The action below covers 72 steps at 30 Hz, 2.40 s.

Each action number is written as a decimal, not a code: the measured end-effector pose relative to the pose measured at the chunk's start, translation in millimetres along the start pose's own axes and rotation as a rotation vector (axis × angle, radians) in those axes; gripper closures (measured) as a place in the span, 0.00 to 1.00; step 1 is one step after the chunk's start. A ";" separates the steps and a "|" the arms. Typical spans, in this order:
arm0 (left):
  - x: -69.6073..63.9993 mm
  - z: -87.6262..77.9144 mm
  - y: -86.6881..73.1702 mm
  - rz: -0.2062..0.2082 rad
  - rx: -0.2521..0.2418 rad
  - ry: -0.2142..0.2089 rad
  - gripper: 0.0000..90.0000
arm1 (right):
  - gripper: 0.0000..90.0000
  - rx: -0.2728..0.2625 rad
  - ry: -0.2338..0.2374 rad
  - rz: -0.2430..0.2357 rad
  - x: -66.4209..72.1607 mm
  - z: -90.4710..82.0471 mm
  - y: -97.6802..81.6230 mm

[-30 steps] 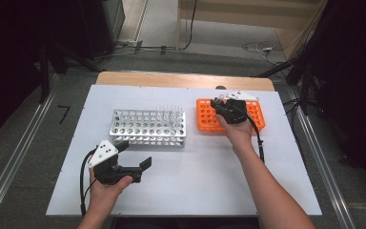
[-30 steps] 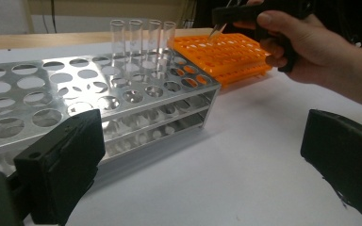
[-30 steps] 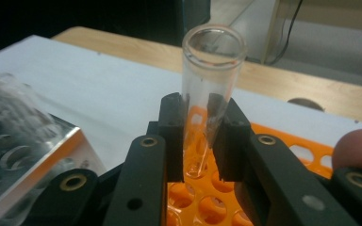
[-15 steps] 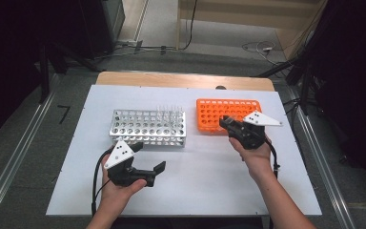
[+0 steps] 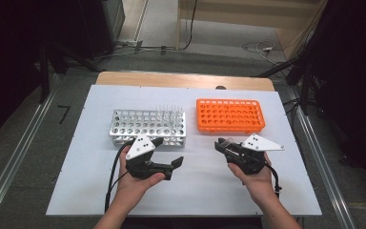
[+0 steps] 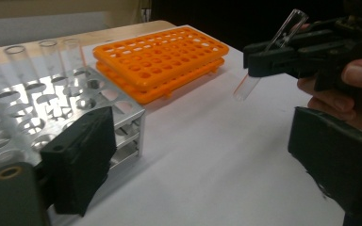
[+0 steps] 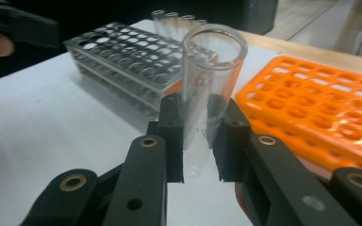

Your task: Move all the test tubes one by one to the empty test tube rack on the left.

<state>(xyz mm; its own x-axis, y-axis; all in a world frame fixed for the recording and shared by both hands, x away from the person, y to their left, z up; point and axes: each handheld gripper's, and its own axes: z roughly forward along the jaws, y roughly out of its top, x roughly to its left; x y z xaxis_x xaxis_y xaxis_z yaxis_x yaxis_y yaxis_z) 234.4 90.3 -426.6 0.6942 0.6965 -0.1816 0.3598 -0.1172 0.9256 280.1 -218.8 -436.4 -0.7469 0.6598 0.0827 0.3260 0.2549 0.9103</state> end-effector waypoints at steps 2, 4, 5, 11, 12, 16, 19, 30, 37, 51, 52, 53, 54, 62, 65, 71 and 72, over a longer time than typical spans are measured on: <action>-2.2 3.7 1.5 0.006 0.003 -0.026 0.19 | 0.82 0.009 0.019 -0.029 7.4 2.8 -1.1; -4.6 7.1 2.9 0.007 -0.001 -0.051 0.26 | 0.82 0.015 0.042 -0.046 14.6 6.0 -1.7; -5.8 8.5 3.4 0.009 -0.003 -0.059 0.29 | 0.82 0.017 0.052 -0.056 17.7 7.5 -1.8; -17.2 14.3 5.4 0.041 0.002 -0.098 0.47 | 0.82 0.053 0.108 -0.097 34.9 18.6 -4.8; -19.5 15.1 5.9 0.047 0.002 -0.099 0.49 | 0.82 0.060 0.117 -0.103 38.1 20.2 -5.3; -27.1 17.9 7.5 0.079 0.003 -0.127 0.57 | 0.82 0.081 0.151 -0.125 49.2 26.1 -6.3; -32.2 21.7 7.2 0.102 0.016 -0.151 0.61 | 0.82 0.098 0.171 -0.125 53.6 29.3 -6.6; -37.8 29.7 3.7 0.138 0.047 -0.169 0.80 | 0.82 0.123 0.238 -0.145 62.8 32.2 -6.3; -33.8 25.5 4.9 0.130 0.021 -0.145 0.85 | 0.81 0.109 0.243 -0.143 61.2 30.8 -6.2; -1.5 4.4 11.2 0.060 -0.017 -0.070 0.85 | 0.19 0.029 0.188 -0.109 28.7 2.2 -5.9; 2.0 2.7 12.0 0.059 -0.019 -0.063 0.85 | 0.15 0.027 0.177 -0.104 25.2 -1.0 -6.6; 5.5 1.0 12.9 0.056 -0.021 -0.054 0.85 | 0.13 0.022 0.163 -0.096 21.8 -4.5 -7.5; 9.4 -0.7 14.0 0.053 -0.026 -0.048 0.85 | 0.11 0.015 0.154 -0.090 17.7 -7.9 -8.5; 40.7 -14.3 29.7 0.016 -0.066 0.015 0.85 | 0.01 -0.005 0.092 -0.045 -7.3 -35.2 -19.5; 51.6 -20.9 37.4 0.009 -0.086 0.040 0.85 | 0.01 -0.003 0.080 -0.039 -11.6 -42.4 -23.8; 71.1 -25.9 48.7 0.008 -0.098 0.089 0.85 | 0.01 0.006 0.048 -0.012 -22.6 -56.0 -31.1; 74.4 -26.1 50.7 0.001 -0.102 0.092 0.85 | 0.00 0.005 0.042 -0.004 -24.2 -58.5 -32.2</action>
<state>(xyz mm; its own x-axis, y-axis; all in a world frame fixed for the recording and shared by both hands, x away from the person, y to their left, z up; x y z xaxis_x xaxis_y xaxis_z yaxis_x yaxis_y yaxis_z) 288.0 154.7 -384.5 0.6325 0.7591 -0.1540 0.2904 -0.0481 0.9557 253.8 -284.4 -444.0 -0.7722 0.6281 0.0960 0.3257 0.2616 0.9085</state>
